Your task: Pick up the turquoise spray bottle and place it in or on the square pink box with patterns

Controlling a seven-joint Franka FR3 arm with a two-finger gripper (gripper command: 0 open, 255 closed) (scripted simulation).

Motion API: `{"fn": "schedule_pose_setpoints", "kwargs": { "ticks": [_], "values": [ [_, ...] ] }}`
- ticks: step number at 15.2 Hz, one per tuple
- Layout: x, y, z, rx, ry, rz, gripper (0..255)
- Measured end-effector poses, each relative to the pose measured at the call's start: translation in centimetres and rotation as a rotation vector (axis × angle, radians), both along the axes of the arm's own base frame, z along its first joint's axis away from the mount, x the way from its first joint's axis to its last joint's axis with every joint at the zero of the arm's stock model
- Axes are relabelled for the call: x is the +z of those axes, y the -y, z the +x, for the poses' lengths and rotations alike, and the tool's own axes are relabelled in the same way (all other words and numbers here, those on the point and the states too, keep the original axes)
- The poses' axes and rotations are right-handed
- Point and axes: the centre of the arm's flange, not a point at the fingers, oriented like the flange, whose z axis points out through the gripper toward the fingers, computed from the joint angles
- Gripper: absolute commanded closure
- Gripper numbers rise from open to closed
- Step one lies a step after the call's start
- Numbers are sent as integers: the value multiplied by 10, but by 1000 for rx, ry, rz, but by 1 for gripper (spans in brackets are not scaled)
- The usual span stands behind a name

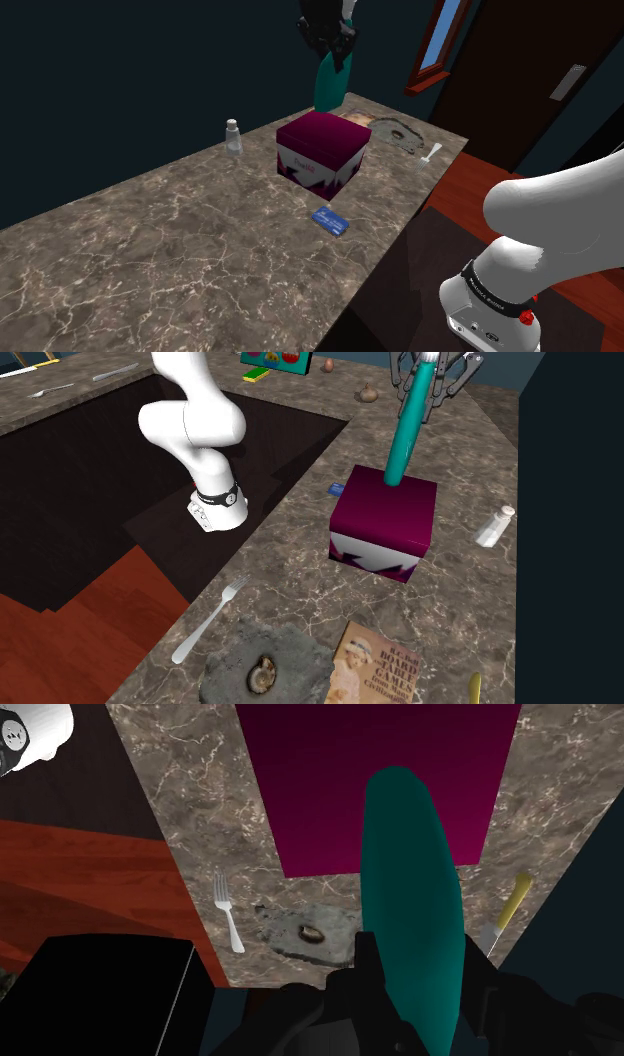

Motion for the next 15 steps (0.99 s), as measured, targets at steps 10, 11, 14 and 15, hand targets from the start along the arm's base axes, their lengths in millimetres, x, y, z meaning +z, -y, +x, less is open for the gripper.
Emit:
{"fn": "schedule_pose_setpoints", "kwargs": {
  "ticks": [10,11,14,15],
  "values": [
    [-51,-1,1,0,0,0,255],
    [-52,-1,1,0,0,0,255],
    [-53,-1,1,0,0,0,255],
    [-54,-1,1,0,0,0,255]
  ]
}}
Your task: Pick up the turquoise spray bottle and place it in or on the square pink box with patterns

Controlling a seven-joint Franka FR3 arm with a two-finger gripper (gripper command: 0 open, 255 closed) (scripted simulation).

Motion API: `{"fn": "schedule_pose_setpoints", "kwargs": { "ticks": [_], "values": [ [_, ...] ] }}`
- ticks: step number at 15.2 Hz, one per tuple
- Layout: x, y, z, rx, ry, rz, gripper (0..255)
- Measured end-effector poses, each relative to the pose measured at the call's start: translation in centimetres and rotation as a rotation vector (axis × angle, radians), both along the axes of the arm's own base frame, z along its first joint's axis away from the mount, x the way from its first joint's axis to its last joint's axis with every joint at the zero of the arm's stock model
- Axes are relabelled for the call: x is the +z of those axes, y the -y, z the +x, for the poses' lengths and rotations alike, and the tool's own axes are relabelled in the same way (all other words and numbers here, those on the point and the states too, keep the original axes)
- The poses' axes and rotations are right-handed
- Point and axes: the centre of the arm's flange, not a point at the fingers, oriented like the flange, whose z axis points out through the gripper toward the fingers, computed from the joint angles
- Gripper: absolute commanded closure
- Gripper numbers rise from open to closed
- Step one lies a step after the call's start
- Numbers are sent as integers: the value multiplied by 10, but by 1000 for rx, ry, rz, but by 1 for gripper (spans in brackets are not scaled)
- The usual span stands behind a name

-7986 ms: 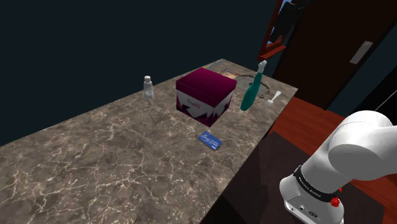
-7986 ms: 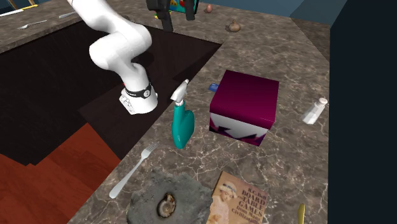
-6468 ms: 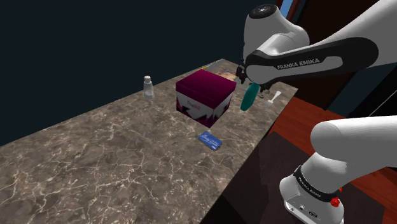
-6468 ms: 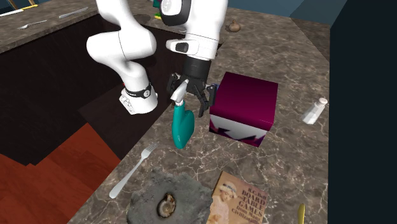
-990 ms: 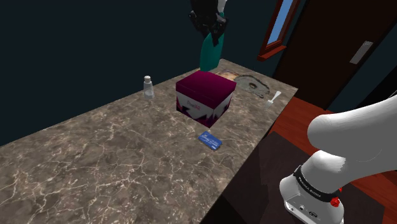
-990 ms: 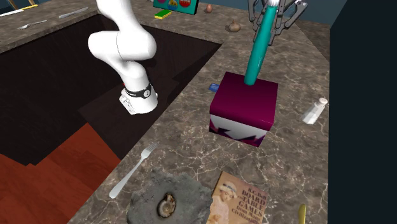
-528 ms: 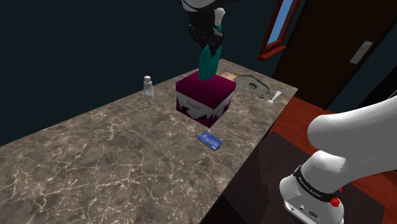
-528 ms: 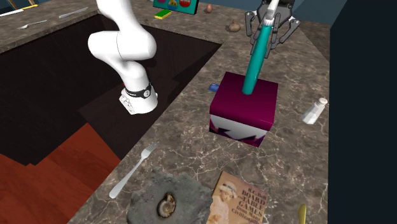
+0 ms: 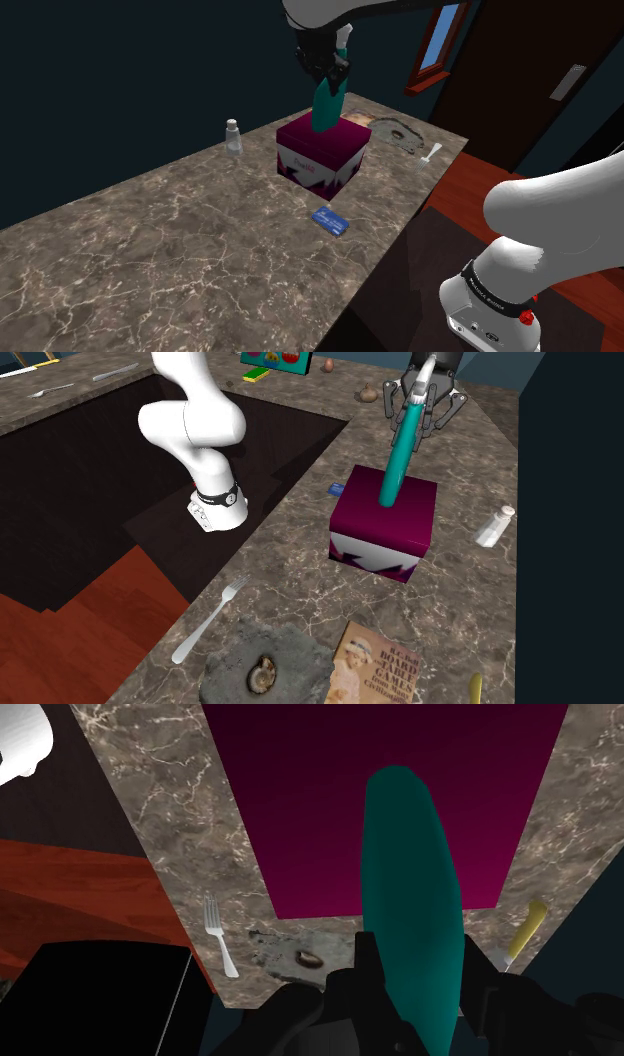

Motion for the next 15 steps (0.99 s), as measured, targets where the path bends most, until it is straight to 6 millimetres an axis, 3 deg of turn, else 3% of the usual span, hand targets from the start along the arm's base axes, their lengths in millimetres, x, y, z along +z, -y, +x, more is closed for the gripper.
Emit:
{"fn": "schedule_pose_setpoints", "kwargs": {
  "ticks": [1,2,8,12,15],
  "values": [
    [0,0,0,0,0,0,255],
    [0,0,0,0,0,0,0],
    [0,0,0,0,0,0,0],
    [34,-18,-5,1,1,0,0],
    [42,-23,-5,0,0,0,0]
  ]
}}
